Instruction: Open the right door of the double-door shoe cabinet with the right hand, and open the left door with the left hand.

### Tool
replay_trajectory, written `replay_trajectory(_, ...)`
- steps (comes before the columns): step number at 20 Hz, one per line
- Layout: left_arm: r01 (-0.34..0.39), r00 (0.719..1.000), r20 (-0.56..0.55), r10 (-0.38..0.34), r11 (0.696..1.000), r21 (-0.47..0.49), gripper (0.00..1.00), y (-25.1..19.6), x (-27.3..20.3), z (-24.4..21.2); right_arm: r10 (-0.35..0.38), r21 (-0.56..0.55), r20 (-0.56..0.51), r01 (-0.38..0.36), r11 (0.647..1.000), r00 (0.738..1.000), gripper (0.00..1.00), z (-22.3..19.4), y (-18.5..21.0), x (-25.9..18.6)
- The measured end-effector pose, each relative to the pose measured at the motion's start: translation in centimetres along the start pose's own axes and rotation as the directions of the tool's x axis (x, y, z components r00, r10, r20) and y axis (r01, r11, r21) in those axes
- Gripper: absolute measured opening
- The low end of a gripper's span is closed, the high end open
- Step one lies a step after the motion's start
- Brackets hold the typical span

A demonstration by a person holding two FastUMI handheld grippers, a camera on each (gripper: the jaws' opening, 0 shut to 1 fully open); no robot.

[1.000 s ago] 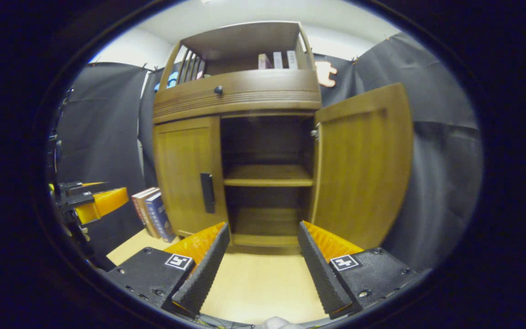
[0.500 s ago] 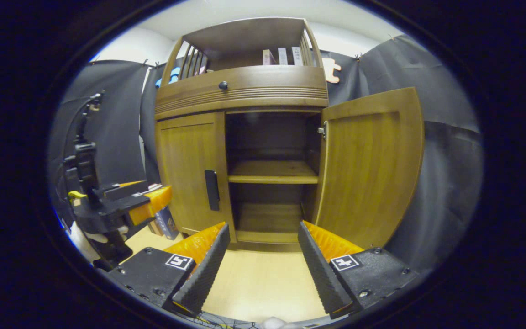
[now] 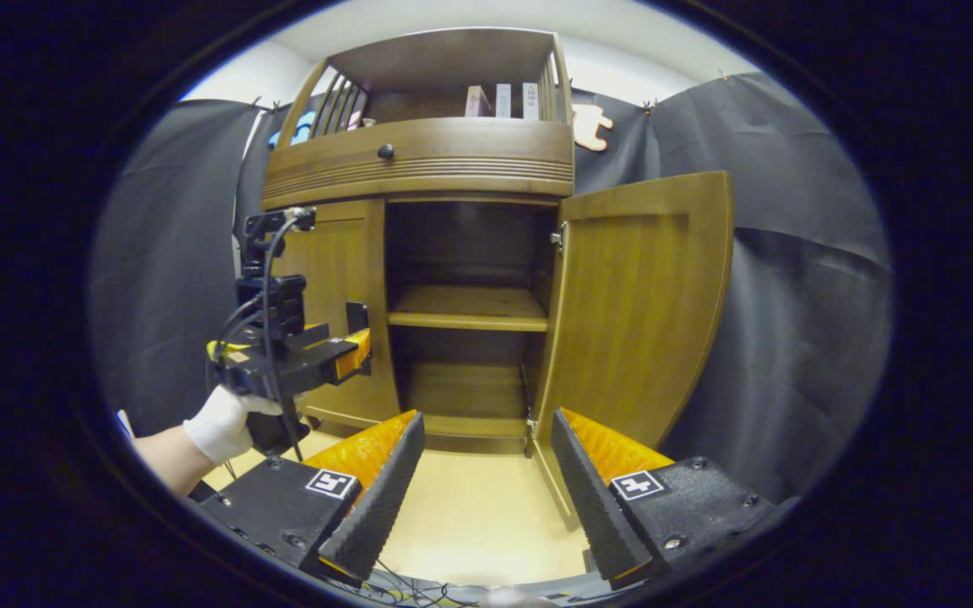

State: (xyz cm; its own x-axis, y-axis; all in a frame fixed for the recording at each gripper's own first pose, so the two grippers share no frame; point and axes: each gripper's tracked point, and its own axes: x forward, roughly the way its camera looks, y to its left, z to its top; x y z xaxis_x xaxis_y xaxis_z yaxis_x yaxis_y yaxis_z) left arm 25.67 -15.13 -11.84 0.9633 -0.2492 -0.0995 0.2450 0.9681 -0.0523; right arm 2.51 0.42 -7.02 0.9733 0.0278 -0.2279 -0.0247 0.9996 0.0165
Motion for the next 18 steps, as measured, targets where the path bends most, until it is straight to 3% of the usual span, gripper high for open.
replay_trajectory(1, -0.003, 1.0, -0.008, 0.003, 1.0, -0.001, 0.89, 0.0, 0.9, -0.3, 0.0, 0.002, -0.002, 0.0, 1.0, 1.0, 0.95, 0.1, -0.1, 0.1)
replay_trajectory(2, -0.01, 1.0, -0.014, 0.01, 1.0, -0.005, 0.88, 0.1, 1.6, -0.5, -0.002, 0.002, -0.003, 0.002, 1.0, 1.0, 0.98, 0.1, -0.2, 0.2)
replay_trajectory(3, -0.014, 1.0, -0.019, 0.014, 1.0, -0.005, 0.75, 0.3, 2.4, -0.6, 0.0, -0.002, -0.007, 0.0, 1.0, 1.0, 0.98, 0.1, -0.1, 0.3)
replay_trajectory(7, 0.015, 1.0, -0.007, -0.015, 1.0, -0.024, 0.54, -0.5, 3.5, -0.6, 0.013, -0.041, -0.004, -0.013, 0.999, 1.0, 0.95, 0.2, 0.1, 0.0)
replay_trajectory(9, -0.003, 1.0, 0.003, 0.003, 1.0, -0.018, 0.31, -0.4, 3.3, -0.9, 0.007, -0.051, -0.005, -0.007, 0.999, 1.0, 0.95, 0.1, -0.2, 0.0)
replay_trajectory(16, 0.078, 0.997, 0.012, -0.078, 0.995, -0.067, 0.31, -0.6, 1.0, -1.4, 0.009, -0.034, -0.017, -0.01, 0.999, 1.0, 0.95, -0.4, -0.3, -0.3)
replay_trajectory(17, 0.095, 0.995, 0.017, -0.095, 0.994, -0.056, 0.41, -0.6, 0.4, -1.4, 0.014, -0.032, -0.021, -0.015, 0.999, 1.0, 0.98, -0.5, -0.2, -0.4)
replay_trajectory(18, 0.108, 0.994, 0.021, -0.107, 0.993, -0.049, 0.29, -0.5, -0.1, -1.4, 0.02, -0.031, -0.025, -0.021, 0.999, 0.999, 0.98, -0.7, 0.1, -0.5)
